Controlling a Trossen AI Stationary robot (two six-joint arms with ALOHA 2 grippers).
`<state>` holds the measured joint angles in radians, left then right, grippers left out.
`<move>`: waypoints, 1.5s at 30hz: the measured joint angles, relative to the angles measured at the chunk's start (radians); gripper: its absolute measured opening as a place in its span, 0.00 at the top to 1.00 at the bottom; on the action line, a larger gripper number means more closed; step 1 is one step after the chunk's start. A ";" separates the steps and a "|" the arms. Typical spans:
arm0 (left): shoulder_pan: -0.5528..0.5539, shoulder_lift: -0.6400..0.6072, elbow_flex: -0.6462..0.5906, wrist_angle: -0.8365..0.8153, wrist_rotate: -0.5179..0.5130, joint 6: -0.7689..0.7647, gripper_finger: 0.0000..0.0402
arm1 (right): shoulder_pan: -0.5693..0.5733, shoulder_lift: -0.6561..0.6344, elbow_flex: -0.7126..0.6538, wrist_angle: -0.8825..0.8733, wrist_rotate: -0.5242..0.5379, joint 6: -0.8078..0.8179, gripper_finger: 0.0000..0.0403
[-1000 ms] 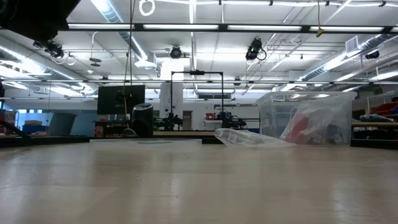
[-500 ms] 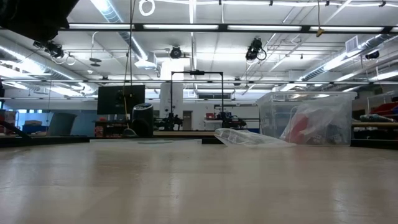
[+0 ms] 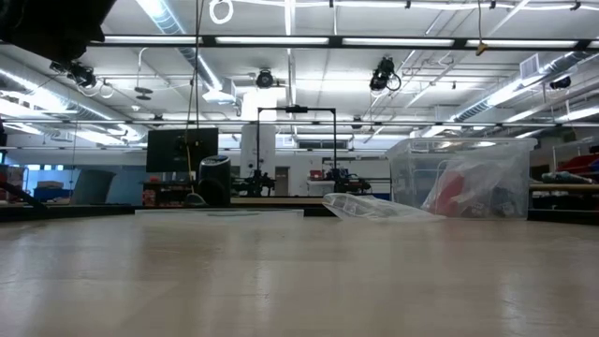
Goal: Roll bandage
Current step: Roll the blue bandage
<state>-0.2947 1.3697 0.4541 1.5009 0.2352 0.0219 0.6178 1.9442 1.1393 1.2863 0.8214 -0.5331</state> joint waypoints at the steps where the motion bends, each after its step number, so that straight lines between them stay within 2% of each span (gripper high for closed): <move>1: 0.000 0.000 0.000 0.000 0.000 0.000 1.00 | -0.005 0.000 0.000 0.000 0.008 0.000 0.63; 5: -0.001 0.000 0.000 0.000 0.015 -0.002 1.00 | -0.011 0.000 0.000 0.001 0.022 -0.041 0.73; 9: -0.002 0.000 0.000 0.000 0.023 -0.004 1.00 | -0.010 0.000 0.000 0.043 0.031 -0.130 0.93; 11: -0.002 0.000 0.000 0.000 0.024 -0.005 1.00 | -0.005 0.000 0.000 0.064 0.032 -0.181 0.98; 18: -0.012 0.000 0.000 0.000 0.046 -0.020 1.00 | 0.007 0.000 0.000 0.118 0.142 -0.325 0.99; 21: -0.021 0.000 0.000 0.000 0.062 -0.014 1.00 | 0.007 0.000 0.000 0.160 0.158 -0.364 1.00; 31: -0.047 0.001 0.000 -0.031 0.111 -0.012 1.00 | -0.033 -0.002 0.000 0.191 0.139 -0.414 1.00; 45: -0.048 0.001 0.003 -0.248 0.122 -0.031 1.00 | -0.055 -0.004 0.000 0.205 0.066 -0.490 1.00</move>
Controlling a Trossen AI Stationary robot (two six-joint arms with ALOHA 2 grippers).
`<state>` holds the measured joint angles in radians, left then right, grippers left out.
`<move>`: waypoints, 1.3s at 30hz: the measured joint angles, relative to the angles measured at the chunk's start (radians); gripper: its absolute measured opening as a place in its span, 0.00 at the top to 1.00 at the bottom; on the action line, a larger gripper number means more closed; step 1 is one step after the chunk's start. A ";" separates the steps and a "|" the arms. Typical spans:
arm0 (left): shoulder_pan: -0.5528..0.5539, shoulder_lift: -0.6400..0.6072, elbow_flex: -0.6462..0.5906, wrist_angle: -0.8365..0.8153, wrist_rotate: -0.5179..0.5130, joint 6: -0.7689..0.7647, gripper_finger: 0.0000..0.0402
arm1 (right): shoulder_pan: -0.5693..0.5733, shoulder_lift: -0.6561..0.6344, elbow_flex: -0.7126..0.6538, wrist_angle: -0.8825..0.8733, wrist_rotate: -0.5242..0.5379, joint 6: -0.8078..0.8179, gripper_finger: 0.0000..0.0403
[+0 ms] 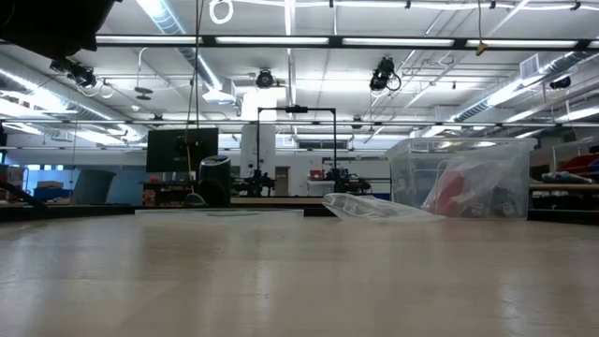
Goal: Roll bandage
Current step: Roll the blue bandage
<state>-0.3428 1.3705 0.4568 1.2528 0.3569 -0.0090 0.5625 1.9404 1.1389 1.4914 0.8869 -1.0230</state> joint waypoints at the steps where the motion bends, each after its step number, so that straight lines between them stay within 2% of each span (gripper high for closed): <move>1: 0.000 0.000 0.000 -0.012 0.000 0.002 1.00 | 0.000 0.000 0.000 0.003 -0.002 -0.007 1.00; 9: -0.002 0.002 -0.003 -0.116 -0.001 0.008 1.00 | -0.002 -0.007 0.001 -0.003 -0.075 0.033 1.00; 15: -0.002 0.003 -0.002 -0.163 -0.022 0.030 1.00 | -0.002 -0.006 0.042 -0.159 -0.086 0.080 1.00; 17: -0.002 0.003 -0.002 -0.163 -0.023 0.033 1.00 | 0.007 -0.005 0.062 -0.183 -0.026 0.080 1.00; 24: 0.000 0.004 -0.002 -0.161 -0.053 0.056 1.00 | 0.107 -0.006 0.105 -0.096 0.428 -0.060 0.98; 25: 0.000 0.004 -0.002 -0.160 -0.057 0.057 1.00 | 0.124 -0.008 0.106 -0.085 0.459 -0.062 0.98; 33: 0.000 0.004 -0.002 -0.120 -0.109 0.052 1.00 | 0.242 -0.010 0.105 -0.085 0.500 -0.043 0.98; 39: 0.001 0.004 -0.002 -0.120 -0.193 0.029 1.00 | 0.274 -0.010 0.105 -0.194 0.560 0.021 0.89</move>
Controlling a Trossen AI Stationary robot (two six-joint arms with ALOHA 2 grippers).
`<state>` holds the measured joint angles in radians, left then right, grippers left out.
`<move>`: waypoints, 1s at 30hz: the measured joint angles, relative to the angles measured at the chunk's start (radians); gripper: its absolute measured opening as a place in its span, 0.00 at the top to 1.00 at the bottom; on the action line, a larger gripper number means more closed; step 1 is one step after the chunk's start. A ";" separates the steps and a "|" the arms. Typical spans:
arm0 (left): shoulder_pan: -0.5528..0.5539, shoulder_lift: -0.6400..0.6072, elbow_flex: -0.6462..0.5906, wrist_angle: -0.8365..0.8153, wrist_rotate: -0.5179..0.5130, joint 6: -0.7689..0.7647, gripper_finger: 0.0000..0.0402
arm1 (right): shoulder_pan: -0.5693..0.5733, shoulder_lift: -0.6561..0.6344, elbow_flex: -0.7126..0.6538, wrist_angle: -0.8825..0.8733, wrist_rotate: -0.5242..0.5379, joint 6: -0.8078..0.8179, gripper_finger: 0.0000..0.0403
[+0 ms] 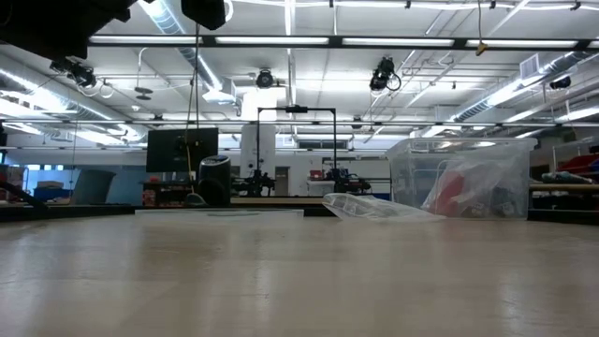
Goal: Roll bandage
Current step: Roll the blue bandage
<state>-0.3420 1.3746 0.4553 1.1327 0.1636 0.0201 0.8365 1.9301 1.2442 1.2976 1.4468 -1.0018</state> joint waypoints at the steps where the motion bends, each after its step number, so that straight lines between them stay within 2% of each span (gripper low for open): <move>1: 0.000 0.000 0.000 0.000 -0.019 -0.009 1.00 | 0.003 0.000 0.000 -0.014 0.002 0.005 0.87; 4: 0.000 0.000 0.000 0.022 -0.065 -0.058 1.00 | 0.008 0.000 0.000 -0.024 0.004 0.016 0.85; 12: 0.000 0.000 0.001 0.206 -0.117 -0.153 1.00 | 0.015 0.000 0.000 -0.028 0.003 0.067 0.84; 16: 0.000 0.000 0.001 0.233 -0.125 -0.142 1.00 | 0.006 0.000 0.000 -0.029 -0.006 0.054 0.84; 20: 0.000 0.000 0.001 0.236 -0.048 -0.065 1.00 | -0.028 0.000 0.000 -0.022 -0.030 0.053 0.84; 25: 0.001 0.000 0.000 0.209 0.020 0.066 1.00 | -0.057 0.000 0.000 -0.018 -0.034 0.158 0.84; 30: 0.002 0.000 -0.001 0.094 0.032 0.273 1.00 | -0.060 0.000 0.000 -0.017 -0.034 0.258 0.85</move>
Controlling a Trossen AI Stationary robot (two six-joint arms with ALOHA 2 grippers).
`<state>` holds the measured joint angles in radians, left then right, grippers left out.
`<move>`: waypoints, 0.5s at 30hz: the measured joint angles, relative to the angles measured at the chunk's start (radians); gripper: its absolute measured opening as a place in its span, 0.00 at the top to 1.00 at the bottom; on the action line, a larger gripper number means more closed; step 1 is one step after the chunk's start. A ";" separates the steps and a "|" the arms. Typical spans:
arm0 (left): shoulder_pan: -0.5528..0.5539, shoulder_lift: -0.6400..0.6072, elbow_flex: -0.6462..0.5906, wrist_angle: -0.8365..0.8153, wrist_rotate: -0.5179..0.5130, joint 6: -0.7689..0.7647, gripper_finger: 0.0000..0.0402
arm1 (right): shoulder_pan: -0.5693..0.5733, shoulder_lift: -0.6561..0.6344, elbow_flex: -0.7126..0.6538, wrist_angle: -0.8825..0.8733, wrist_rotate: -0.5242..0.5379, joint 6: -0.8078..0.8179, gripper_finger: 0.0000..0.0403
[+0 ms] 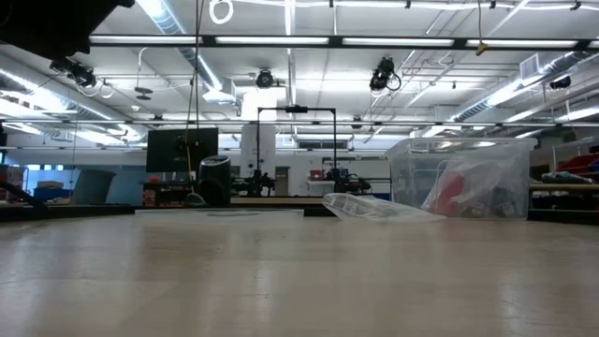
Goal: Roll bandage
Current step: Roll the blue bandage
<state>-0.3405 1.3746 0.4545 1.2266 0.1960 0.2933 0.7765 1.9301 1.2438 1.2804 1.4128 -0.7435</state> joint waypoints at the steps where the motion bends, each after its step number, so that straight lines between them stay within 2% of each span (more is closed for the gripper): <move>1: 0.000 0.000 0.000 -0.025 -0.005 0.043 1.00 | 0.000 0.000 0.000 -0.001 0.004 0.006 0.85; 9: -0.002 0.000 0.000 -0.171 -0.124 0.361 1.00 | -0.013 0.000 0.000 0.057 0.068 -0.080 0.89; 15: -0.024 0.000 0.000 -0.228 -0.250 0.509 1.00 | -0.002 -0.006 0.000 0.130 0.073 -0.134 0.90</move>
<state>-0.3640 1.3743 0.4541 0.9990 -0.0535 0.8026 0.7748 1.9241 1.2438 1.4103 1.4857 -0.8772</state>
